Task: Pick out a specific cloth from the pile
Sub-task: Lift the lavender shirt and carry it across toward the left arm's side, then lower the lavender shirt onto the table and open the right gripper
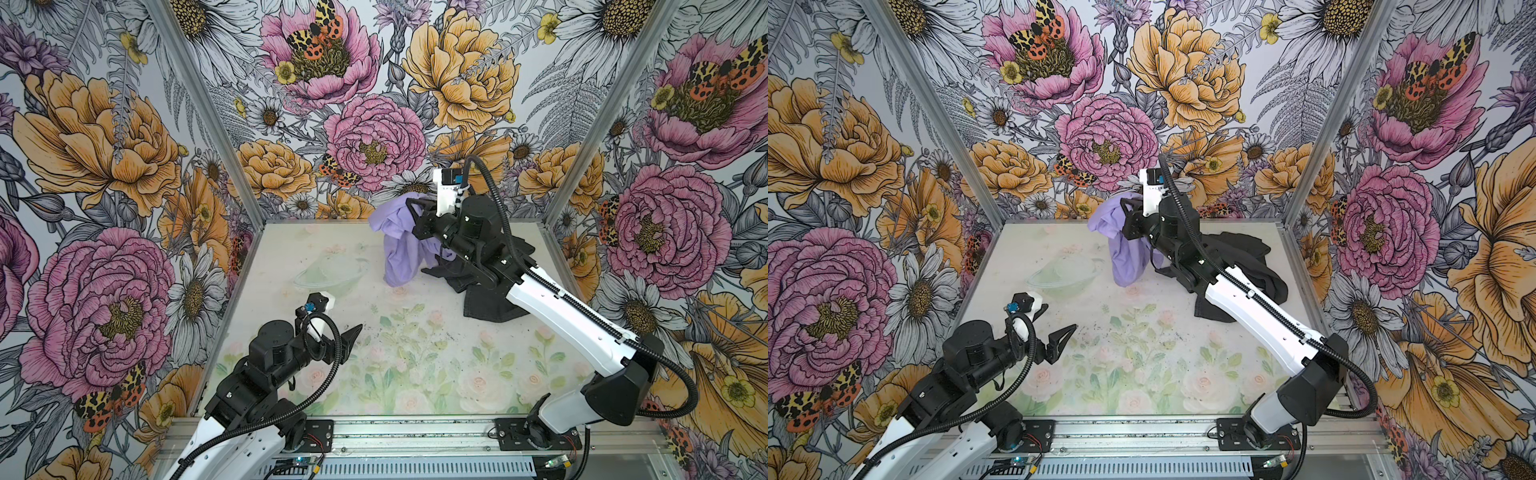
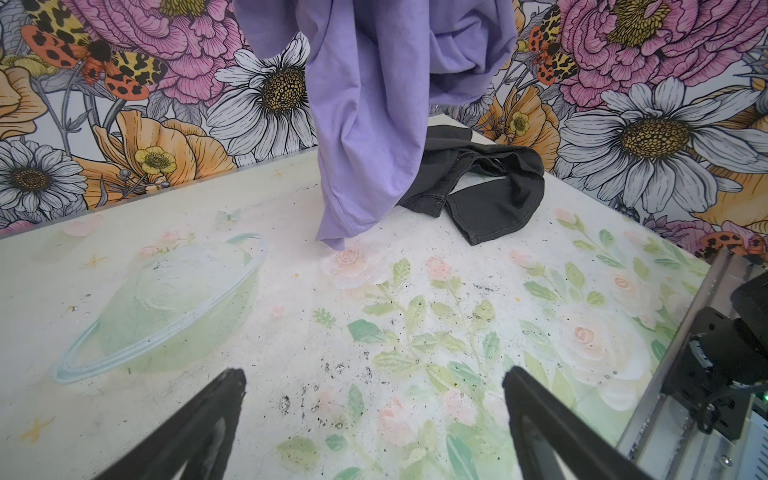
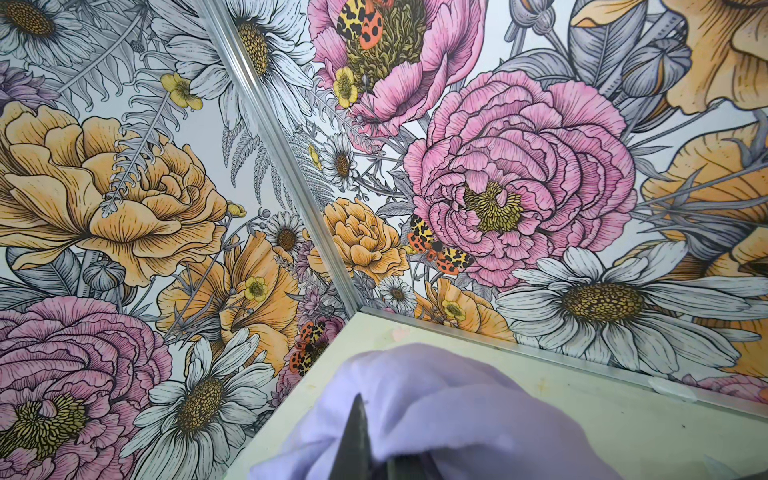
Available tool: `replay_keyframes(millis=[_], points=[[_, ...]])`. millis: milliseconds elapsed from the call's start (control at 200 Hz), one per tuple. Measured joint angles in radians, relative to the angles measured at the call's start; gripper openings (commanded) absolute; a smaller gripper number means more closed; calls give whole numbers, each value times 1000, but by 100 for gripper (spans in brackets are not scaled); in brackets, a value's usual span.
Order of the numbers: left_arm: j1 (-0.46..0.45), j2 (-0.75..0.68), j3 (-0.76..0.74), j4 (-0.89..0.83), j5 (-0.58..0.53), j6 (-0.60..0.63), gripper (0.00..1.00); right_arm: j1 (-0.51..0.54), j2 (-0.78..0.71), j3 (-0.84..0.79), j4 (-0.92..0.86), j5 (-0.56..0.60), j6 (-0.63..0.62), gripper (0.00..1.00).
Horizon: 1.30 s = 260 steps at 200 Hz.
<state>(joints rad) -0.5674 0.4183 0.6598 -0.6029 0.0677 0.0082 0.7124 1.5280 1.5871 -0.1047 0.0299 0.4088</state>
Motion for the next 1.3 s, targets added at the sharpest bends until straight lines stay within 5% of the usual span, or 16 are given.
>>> replay_keyframes(millis=[811, 1301], points=[[0, -6, 0, 0, 0, 0, 99, 88, 331, 308, -5, -58, -31, 0], [0, -19, 0, 0, -8, 0, 99, 116, 739, 762, -12, -225, 4, 0]])
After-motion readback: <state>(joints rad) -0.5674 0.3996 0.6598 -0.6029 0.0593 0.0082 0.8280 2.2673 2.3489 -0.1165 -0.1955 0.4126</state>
